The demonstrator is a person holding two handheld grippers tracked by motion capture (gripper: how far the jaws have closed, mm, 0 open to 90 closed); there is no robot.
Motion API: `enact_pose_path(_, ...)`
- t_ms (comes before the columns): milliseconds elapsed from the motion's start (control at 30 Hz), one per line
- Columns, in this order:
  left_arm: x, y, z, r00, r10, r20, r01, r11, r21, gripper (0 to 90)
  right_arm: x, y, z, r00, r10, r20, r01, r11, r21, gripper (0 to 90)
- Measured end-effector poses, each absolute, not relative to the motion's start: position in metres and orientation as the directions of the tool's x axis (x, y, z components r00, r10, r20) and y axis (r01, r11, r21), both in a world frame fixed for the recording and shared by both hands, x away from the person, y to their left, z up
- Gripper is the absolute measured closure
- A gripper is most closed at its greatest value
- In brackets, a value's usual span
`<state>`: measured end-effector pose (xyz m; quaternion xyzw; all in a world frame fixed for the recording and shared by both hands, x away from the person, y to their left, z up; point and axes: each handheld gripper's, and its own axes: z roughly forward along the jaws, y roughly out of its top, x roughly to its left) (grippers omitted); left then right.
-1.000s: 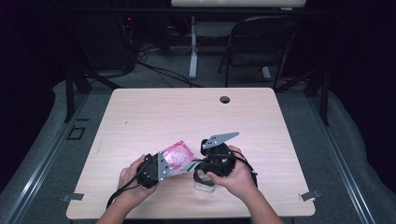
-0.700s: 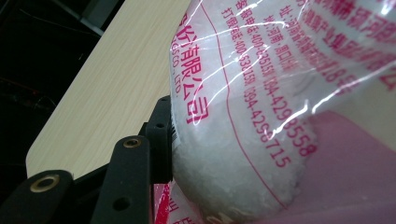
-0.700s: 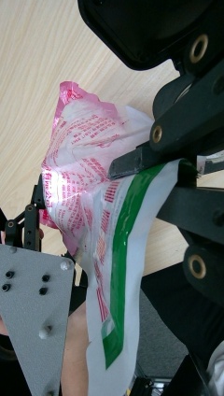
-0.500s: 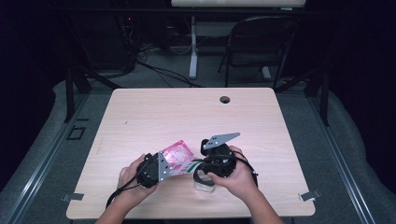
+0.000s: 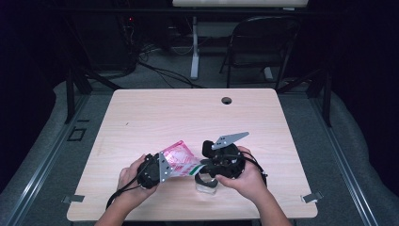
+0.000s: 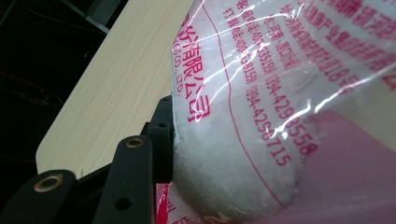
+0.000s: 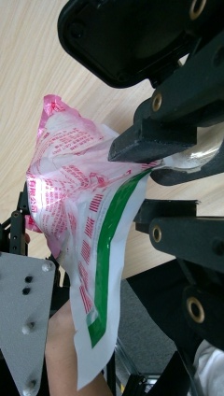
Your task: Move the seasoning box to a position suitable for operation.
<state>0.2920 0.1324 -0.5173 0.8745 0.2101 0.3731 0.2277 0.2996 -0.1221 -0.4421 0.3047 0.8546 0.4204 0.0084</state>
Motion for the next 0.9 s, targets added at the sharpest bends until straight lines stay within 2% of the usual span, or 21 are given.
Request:
enact_pose_path(400, 0.292, 0.13, -0.512, 0.617, 0.521, 0.59, 0.182, -0.824, 0.537, 59.2, 0.296, -0.128, -0.438, -0.824, 0.517, 0.233, 0.5, 0.468, 0.729, 73.2)
enact_pose_path(667, 0.29, 0.128, -0.509, 0.601, 0.505, 0.619, 0.162, -0.836, 0.524, 59.3, 0.296, -0.131, -0.438, -0.83, 0.497, 0.253, 0.506, 0.483, 0.714, 86.6)
enact_pose_path(900, 0.288, 0.123, -0.507, 0.583, 0.487, 0.65, 0.142, -0.849, 0.509, 59.5, 0.299, -0.137, -0.439, -0.832, 0.482, 0.276, 0.516, 0.488, 0.704, 90.0)
